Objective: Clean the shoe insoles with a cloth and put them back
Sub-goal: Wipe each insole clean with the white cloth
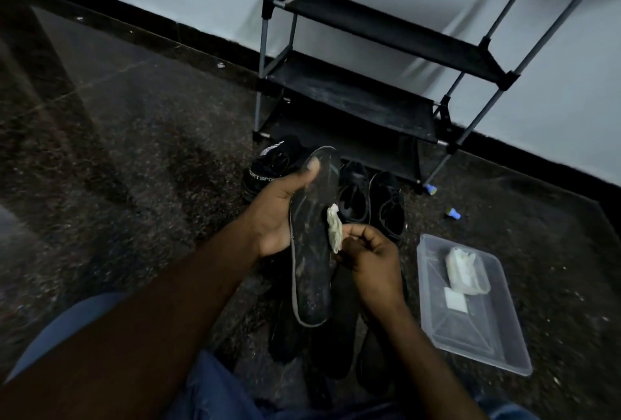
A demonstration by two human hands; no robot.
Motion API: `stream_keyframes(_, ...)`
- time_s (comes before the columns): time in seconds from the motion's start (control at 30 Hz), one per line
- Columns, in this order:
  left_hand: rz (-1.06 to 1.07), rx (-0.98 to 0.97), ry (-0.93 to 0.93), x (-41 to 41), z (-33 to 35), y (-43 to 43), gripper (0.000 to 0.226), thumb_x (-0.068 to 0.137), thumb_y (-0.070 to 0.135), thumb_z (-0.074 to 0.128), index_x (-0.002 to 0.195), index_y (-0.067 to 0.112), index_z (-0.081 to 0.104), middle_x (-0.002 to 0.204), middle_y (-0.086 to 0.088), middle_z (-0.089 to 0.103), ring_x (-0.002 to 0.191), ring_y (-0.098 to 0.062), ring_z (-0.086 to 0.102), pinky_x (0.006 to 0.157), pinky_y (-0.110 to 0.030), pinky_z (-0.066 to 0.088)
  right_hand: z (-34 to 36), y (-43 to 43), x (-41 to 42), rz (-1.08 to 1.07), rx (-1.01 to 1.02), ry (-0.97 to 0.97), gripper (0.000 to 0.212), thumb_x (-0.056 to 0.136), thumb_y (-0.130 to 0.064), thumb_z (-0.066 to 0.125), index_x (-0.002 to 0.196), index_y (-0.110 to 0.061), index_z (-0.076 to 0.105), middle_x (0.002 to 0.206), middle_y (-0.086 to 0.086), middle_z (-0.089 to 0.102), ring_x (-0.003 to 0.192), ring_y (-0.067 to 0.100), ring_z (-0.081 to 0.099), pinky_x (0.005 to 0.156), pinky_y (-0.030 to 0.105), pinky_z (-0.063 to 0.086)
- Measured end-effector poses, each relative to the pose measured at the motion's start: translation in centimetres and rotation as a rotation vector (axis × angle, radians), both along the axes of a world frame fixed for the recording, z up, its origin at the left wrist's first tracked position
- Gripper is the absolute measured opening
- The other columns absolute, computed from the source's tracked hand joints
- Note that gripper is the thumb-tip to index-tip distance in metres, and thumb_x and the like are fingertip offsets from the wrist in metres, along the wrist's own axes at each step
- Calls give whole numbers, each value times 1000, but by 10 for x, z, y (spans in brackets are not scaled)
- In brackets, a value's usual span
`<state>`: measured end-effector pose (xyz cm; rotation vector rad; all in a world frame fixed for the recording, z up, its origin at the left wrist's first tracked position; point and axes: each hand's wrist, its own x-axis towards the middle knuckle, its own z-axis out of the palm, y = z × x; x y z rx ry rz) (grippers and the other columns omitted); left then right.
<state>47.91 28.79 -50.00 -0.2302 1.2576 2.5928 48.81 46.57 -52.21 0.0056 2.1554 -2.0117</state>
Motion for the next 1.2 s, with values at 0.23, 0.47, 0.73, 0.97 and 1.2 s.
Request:
stream_keyframes(0.23, 18, 87, 57, -21, 6, -1, 80, 99, 74, 33, 146, 14, 56, 146, -23, 56, 130, -46, 57, 116, -62, 37, 9, 8, -6, 18, 82, 33, 20, 95, 2, 61, 92, -10, 76, 85, 4, 78, 75, 12, 69, 72, 31, 53)
stream_keyframes(0.47, -44, 88, 10, -26, 2, -6, 76, 101, 68, 33, 142, 9, 58, 140, -19, 63, 130, -40, 60, 112, -58, 43, 12, 6, -9, 18, 151, 64, 24, 95, 1, 59, 85, -14, 76, 82, 2, 77, 75, 13, 69, 74, 35, 53)
stream_keyframes(0.73, -22, 261, 29, -29, 3, -3, 61, 106, 57, 34, 148, 19, 56, 118, -17, 69, 94, -30, 74, 78, -43, 62, 44, -14, -28, -195, 311, 407, 22, 89, -3, 61, 83, -22, 70, 72, -8, 72, 64, 9, 67, 64, 36, 57)
stream_keyframes(0.97, -25, 215, -24, -31, -2, 11, 55, 104, 54, 42, 130, 15, 71, 127, -13, 69, 109, -27, 66, 95, -40, 52, 54, -43, -54, -175, 506, 666, 26, 85, -9, 66, 102, -27, 73, 89, -12, 71, 81, 3, 67, 75, 21, 52)
stream_keyframes(1.2, 115, 95, -13, -35, -6, 15, 63, 104, 64, 37, 141, 21, 63, 136, -8, 67, 126, -24, 64, 109, -40, 48, 37, -58, -51, -133, 614, 823, 29, 88, -13, 71, 116, -15, 77, 103, 1, 71, 92, 15, 67, 85, 19, 49)
